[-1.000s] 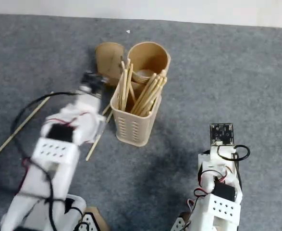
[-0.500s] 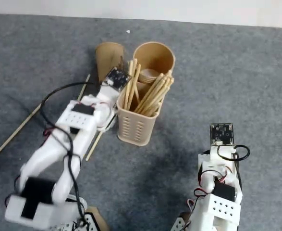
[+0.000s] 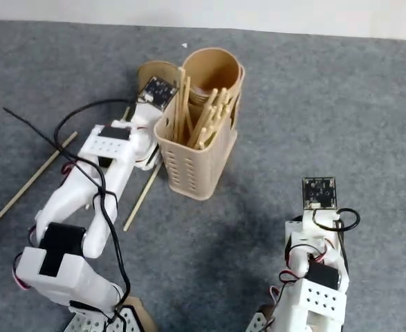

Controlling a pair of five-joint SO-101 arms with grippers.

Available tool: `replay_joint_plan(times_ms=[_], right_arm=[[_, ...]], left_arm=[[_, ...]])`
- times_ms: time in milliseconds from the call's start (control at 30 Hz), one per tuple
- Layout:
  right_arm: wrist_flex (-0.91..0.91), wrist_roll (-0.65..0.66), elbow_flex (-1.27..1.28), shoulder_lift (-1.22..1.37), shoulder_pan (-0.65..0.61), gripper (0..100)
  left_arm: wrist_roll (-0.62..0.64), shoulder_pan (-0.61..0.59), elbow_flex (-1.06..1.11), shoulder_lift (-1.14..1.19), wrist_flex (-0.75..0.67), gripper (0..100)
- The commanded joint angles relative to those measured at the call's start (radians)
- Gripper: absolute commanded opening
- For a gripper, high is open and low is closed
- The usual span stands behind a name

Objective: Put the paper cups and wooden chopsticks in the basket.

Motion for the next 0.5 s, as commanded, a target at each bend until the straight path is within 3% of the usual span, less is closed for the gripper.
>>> replay_joint_plan(times_ms=[0, 200, 467], right_arm=[[-0.018, 0.012, 0.033, -0.013, -0.007, 26.0], [-0.018, 0.012, 0.033, -0.013, -0.007, 26.0], [-0.018, 0.012, 0.033, -0.013, -0.007, 26.0]], left_arm=[[0.002, -0.010, -0.019, 0.008, 0.097, 23], [0.037, -0.093, -0.012, -0.070, 0.147, 22], [0.038, -0.077, 0.047, -0.246, 0.146, 22]])
